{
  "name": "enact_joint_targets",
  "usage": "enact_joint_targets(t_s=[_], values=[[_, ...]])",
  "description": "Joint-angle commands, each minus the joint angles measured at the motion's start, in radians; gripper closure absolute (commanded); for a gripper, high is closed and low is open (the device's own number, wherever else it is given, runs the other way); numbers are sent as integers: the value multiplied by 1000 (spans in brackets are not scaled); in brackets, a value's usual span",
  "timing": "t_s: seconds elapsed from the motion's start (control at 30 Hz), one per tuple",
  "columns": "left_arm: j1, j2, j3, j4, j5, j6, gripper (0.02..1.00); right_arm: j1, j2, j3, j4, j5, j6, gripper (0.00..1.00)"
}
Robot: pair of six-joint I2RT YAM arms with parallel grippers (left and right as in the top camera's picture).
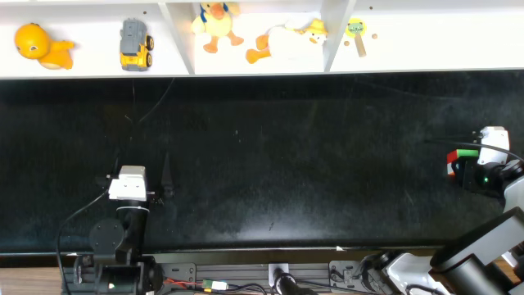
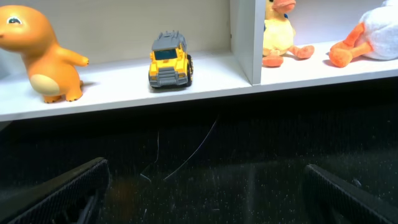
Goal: Store Toys
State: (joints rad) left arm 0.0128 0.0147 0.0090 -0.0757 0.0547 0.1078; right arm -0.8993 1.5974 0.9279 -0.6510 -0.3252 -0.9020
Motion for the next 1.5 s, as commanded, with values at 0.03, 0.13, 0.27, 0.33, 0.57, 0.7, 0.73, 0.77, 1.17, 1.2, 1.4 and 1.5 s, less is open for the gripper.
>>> enact_joint_targets(t_s=[0.03,0.13,0.27,0.33,0.57,0.7,0.73,0.77,1.17,1.2,1.4,1.5], values=[[-2,-12,-1,-5,-5,12,20,34,-40,29,10,-21,53,483],[-2,-12,-1,-5,-5,12,23,72,-46,108,3,-22,119,467],[-2,-12,-1,-5,-5,12,20,132,-45,213,-2,-22,170,476],[-2,-12,-1,-5,-5,12,20,161,-38,260,-2,-22,183,478],[-2,-12,-1,-5,-5,12,20,258,87,433,-5,-22,239,518],[-2,-12,-1,-5,-5,12,20,297,176,537,-10,-22,277,511],[-2,-12,-1,-5,-5,12,20,307,198,563,-11,-22,285,509],[-2,-12,-1,-5,-5,12,20,317,217,587,-11,-22,294,509],[-2,-12,-1,-5,-5,12,20,408,328,762,-28,-26,328,492],[-2,-12,-1,-5,-5,12,20,412,329,766,-25,-29,330,489],[-2,-12,-1,-5,-5,12,20,430,335,770,-14,-51,339,472],[-2,-12,-1,-5,-5,12,20,438,355,772,-2,-51,349,463]])
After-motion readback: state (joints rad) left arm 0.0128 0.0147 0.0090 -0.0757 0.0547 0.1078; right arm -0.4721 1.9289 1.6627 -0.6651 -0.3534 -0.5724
